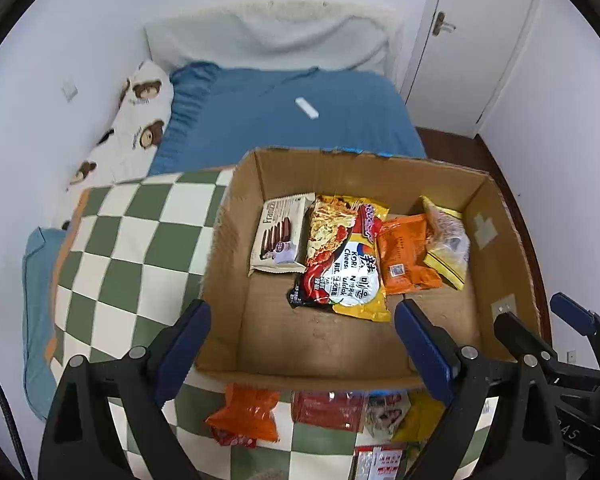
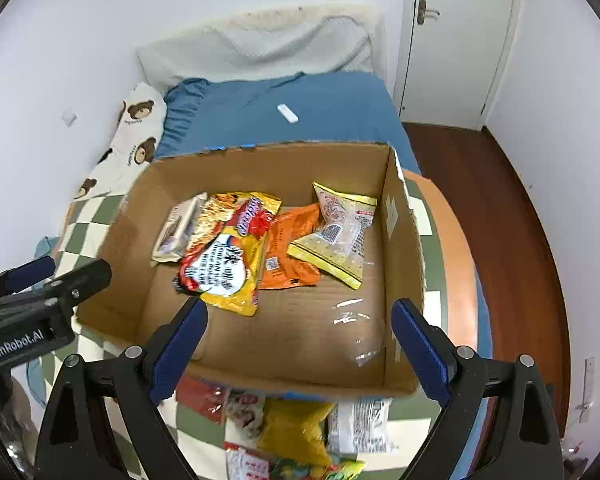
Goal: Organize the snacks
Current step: 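Grasp an orange packet with left tool while right grasps red-white spicy strip pack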
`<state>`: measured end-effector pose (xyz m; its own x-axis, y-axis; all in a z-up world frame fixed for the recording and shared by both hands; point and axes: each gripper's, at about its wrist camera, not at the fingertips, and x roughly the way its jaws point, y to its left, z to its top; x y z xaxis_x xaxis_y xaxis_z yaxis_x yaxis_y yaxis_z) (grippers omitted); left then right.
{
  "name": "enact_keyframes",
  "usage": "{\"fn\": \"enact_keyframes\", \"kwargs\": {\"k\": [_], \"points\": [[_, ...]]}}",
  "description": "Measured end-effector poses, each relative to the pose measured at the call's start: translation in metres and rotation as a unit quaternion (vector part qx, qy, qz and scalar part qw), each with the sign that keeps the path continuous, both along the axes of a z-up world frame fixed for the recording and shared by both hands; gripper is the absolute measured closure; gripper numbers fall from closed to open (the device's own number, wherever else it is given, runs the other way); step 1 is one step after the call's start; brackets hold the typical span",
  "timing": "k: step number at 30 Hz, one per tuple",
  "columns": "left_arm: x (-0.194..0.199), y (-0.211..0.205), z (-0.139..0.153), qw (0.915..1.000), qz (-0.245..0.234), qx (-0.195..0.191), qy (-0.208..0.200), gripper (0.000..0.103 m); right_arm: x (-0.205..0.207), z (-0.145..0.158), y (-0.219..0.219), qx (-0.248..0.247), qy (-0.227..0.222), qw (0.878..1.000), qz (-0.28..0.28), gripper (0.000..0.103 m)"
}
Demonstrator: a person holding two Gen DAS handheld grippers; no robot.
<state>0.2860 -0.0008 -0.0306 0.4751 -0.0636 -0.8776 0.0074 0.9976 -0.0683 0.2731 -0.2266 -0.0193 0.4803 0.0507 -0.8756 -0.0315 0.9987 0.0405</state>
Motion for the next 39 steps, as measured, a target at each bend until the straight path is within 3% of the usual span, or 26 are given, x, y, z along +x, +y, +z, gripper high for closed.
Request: {"fn": "enact_keyframes", "kwargs": {"k": [10, 16, 18, 19, 20, 22, 26, 30, 39], "points": [[-0.048, 0.011, 0.044, 0.9988, -0.014, -0.007, -0.047, 0.009, -0.051, 0.047, 0.009, 0.017, -0.047, 0.999, -0.011, 0.008], [-0.072, 0.019, 0.045, 0.9989, -0.015, -0.001, -0.044, 0.009, -0.07, 0.046, 0.001, 0.067, -0.039, 0.997, -0.018, 0.008], [-0.081, 0.018, 0.032, 0.9994, -0.021, 0.007, -0.028, 0.009, -0.077, 0.034, -0.005, 0.078, -0.025, 0.996, -0.022, 0.009], [-0.085, 0.018, 0.023, 0.9996, -0.023, 0.01, -0.016, 0.009, -0.081, 0.026, -0.008, 0.08, -0.016, 0.996, -0.023, 0.018], [-0.089, 0.018, 0.013, 0.9997, -0.023, 0.012, -0.005, 0.009, -0.084, 0.016, -0.011, 0.084, -0.004, 0.996, -0.022, 0.034], [-0.096, 0.02, -0.019, 0.9989, -0.023, 0.016, 0.037, 0.009, -0.092, -0.012, -0.02, 0.099, 0.036, 0.994, -0.031, 0.041], [-0.1, 0.038, -0.075, 0.9938, -0.001, 0.022, 0.109, 0.009, -0.108, -0.062, -0.025, 0.116, 0.093, 0.988, -0.041, 0.041], [-0.091, 0.055, -0.107, 0.9901, 0.018, 0.033, 0.135, 0.009, -0.122, -0.103, -0.019, 0.132, 0.139, 0.98, -0.05, 0.041], [-0.045, 0.042, -0.166, 0.9764, -0.025, 0.05, 0.208, 0.009, -0.132, -0.161, 0.011, 0.129, 0.198, 0.971, -0.035, 0.041]]}}
